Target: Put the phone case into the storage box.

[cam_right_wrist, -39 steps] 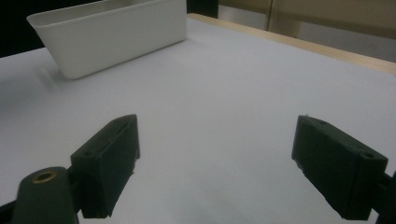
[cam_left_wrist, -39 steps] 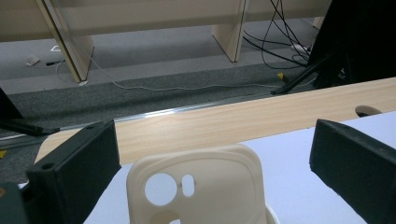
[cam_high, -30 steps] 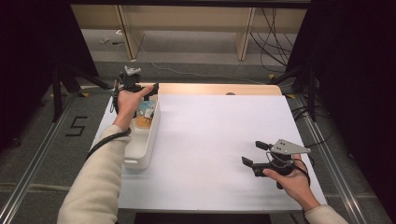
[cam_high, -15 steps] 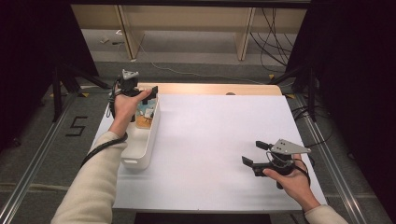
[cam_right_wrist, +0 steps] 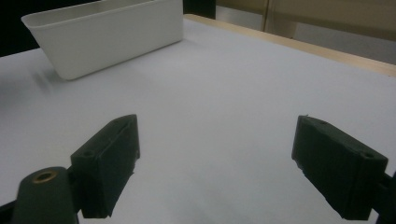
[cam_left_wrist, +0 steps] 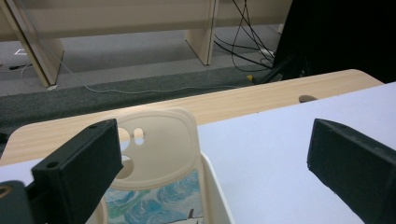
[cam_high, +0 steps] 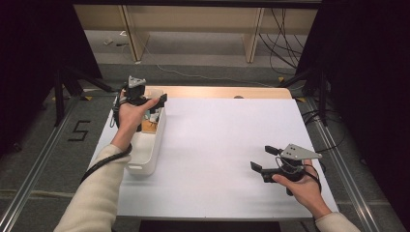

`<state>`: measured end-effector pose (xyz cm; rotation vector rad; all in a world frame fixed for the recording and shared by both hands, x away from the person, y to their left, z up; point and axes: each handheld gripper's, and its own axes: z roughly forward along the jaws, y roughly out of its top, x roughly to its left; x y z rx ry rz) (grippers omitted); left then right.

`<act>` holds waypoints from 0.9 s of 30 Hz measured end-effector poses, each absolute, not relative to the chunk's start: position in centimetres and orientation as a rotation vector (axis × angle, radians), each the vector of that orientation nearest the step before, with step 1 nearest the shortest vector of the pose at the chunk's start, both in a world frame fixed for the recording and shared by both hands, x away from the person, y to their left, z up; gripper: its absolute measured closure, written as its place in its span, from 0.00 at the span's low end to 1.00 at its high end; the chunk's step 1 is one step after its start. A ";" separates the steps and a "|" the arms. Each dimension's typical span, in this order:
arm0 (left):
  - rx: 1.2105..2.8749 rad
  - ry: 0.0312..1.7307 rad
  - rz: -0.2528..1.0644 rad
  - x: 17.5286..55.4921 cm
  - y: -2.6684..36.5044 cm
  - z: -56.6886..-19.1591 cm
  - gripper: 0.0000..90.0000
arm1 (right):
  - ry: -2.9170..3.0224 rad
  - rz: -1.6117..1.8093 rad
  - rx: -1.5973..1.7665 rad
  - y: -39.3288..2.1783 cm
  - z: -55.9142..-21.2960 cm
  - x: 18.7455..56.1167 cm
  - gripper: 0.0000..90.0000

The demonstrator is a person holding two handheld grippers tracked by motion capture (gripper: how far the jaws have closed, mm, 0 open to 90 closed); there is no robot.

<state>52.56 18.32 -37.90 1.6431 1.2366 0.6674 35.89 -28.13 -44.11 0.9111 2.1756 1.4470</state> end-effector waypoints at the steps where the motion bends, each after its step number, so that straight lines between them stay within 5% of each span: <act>1: 1.644 1.236 0.667 52.4 18.3 -37.9 0.02 | 2.175 1.446 0.914 -28.1 -44.1 35.9 0.18; 27: 1.695 1.130 0.604 48.5 17.3 -38.4 0.03 | 2.173 1.441 0.914 -28.2 -44.1 35.9 0.18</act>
